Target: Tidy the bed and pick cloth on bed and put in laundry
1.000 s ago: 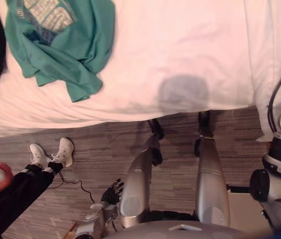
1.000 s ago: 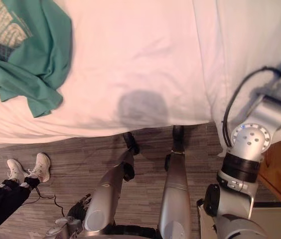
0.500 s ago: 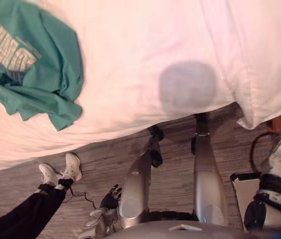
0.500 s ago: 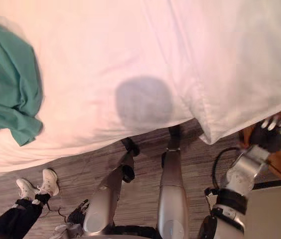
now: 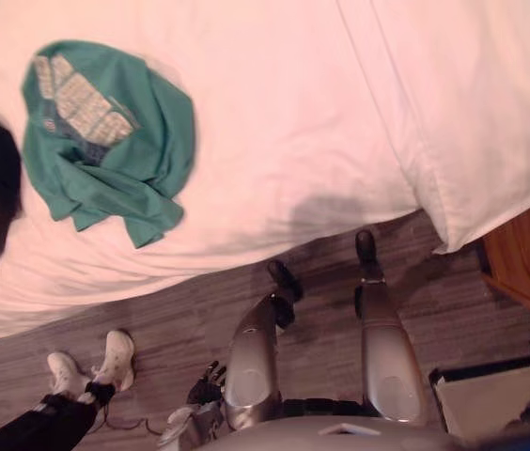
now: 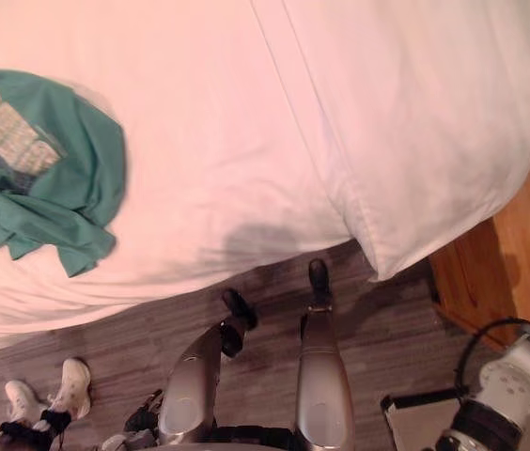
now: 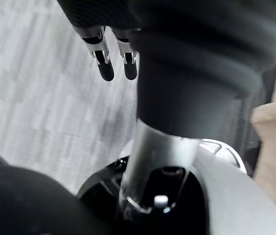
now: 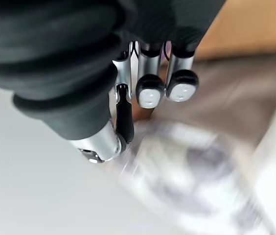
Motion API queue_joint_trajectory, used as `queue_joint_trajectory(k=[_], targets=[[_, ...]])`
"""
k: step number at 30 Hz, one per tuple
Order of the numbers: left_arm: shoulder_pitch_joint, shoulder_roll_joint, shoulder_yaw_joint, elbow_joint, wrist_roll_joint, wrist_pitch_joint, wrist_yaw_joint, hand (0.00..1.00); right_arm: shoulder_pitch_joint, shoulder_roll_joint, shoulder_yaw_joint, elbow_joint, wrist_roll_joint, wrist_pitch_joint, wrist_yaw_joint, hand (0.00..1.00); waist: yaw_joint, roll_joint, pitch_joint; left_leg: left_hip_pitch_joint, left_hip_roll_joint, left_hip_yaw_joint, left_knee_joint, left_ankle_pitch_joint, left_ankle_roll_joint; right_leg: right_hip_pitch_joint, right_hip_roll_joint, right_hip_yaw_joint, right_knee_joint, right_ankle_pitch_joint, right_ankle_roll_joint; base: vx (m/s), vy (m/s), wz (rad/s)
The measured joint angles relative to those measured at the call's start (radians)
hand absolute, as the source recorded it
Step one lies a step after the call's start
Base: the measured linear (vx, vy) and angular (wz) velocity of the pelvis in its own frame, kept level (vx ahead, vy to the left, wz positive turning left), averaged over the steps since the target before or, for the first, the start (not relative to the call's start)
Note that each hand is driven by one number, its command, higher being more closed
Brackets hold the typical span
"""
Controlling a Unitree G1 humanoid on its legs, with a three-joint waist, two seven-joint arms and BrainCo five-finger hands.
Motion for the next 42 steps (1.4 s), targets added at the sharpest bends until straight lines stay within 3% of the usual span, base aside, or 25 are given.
queue_joint_trajectory(k=[3, 7, 9, 12, 16, 20, 25, 32, 37, 42], targets=[[0.029, 0.0, 0.031, -0.026, 0.0, 0.04, 0.009, 0.0, 0.036, 0.052, 0.0, -0.028, -0.019, 0.017, 0.094, 1.0, 0.003, -0.033, -0.029, 0.064, 0.008, -0.006, 0.012, -0.015, -0.005, 0.076, -0.002, -0.023, 0.002, -0.018, -0.001, 0.04, -0.001, 0.06], [0.059, -0.001, 0.043, -0.027, 0.0, 0.072, 0.028, 0.0, 0.083, 0.097, 0.041, -0.124, -0.073, 0.12, 0.249, 1.0, 0.008, -0.063, -0.102, 0.116, 0.003, -0.006, -0.007, -0.025, -0.007, 0.125, -0.011, -0.044, 0.009, -0.042, -0.007, 0.02, 0.011, 0.06], [0.071, 0.0, 0.037, -0.03, -0.001, 0.085, 0.028, 0.0, 0.086, 0.107, 0.163, -0.179, -0.17, 0.195, 0.343, 1.0, 0.01, -0.075, -0.145, 0.127, -0.011, -0.002, -0.032, -0.019, -0.007, 0.129, -0.025, -0.055, 0.007, -0.044, -0.008, 0.02, 0.02, 0.07], [0.065, 0.006, 0.017, -0.041, -0.003, 0.087, 0.014, 0.0, 0.069, 0.131, 0.371, -0.189, -0.281, 0.253, 0.403, 1.0, 0.027, -0.078, -0.15, 0.132, -0.043, -0.018, -0.074, 0.012, -0.002, 0.129, -0.049, -0.072, 0.007, -0.04, -0.002, 0.01, 0.032, 0.22], [0.045, 0.023, -0.021, -0.044, -0.003, 0.068, -0.014, 0.0, -0.006, 0.172, 0.602, -0.136, -0.415, 0.273, 0.401, 1.0, 0.071, -0.077, -0.146, 0.099, -0.083, -0.062, -0.126, 0.063, 0.007, 0.103, -0.082, -0.114, 0.011, -0.037, 0.003, -0.02, 0.018, 0.44], [0.018, 0.043, -0.034, -0.043, -0.003, 0.058, -0.053, 0.0, -0.17, 0.164, 0.691, -0.035, -0.46, 0.273, 0.346, 1.0, 0.095, -0.069, -0.122, 0.025, -0.112, -0.081, -0.156, 0.104, 0.02, 0.025, -0.106, -0.127, 0.022, -0.02, 0.009, -0.09, 0.012, 0.29], [-0.046, 0.05, -0.034, -0.043, -0.003, 0.018, -0.161, 0.0, -0.389, 0.146, 0.758, 0.022, -0.459, 0.239, 0.281, 1.0, 0.119, -0.038, -0.017, -0.126, -0.121, -0.1, -0.163, 0.154, 0.043, -0.112, -0.108, -0.132, 0.011, 0.036, 0.005, -0.14, -0.01, 0.2], [-0.055, 0.054, -0.086, -0.01, -0.093, -0.074, -0.212, 0.0, -0.534, 0.121, 0.864, 0.08, -0.402, 0.201, 0.279, 1.0, 0.119, -0.011, 0.008, -0.258, -0.113, -0.107, -0.173, 0.19, 0.045, -0.248, -0.104, -0.134, 0.016, 0.058, -0.007, -0.04, -0.022, 0.1], [-0.058, 0.048, -0.094, 0.027, -0.109, -0.116, -0.212, 0.0, -0.555, 0.128, 0.891, 0.136, -0.41, 0.221, 0.36, 1.0, 0.104, -0.005, 0.009, -0.256, -0.117, -0.094, -0.199, 0.201, 0.04, -0.273, -0.102, -0.127, 0.031, 0.05, -0.012, 0.02, -0.019, -0.05], [-0.063, 0.041, -0.092, 0.06, -0.11, -0.134, -0.195, 0.0, -0.488, 0.18, 0.88, 0.229, -0.414, 0.338, 0.507, 1.0, 0.089, -0.004, 0.009, -0.193, -0.133, -0.06, -0.253, 0.216, 0.035, -0.255, -0.101, -0.099, 0.034, 0.046, -0.01, 0.02, 0.002, -0.17]])
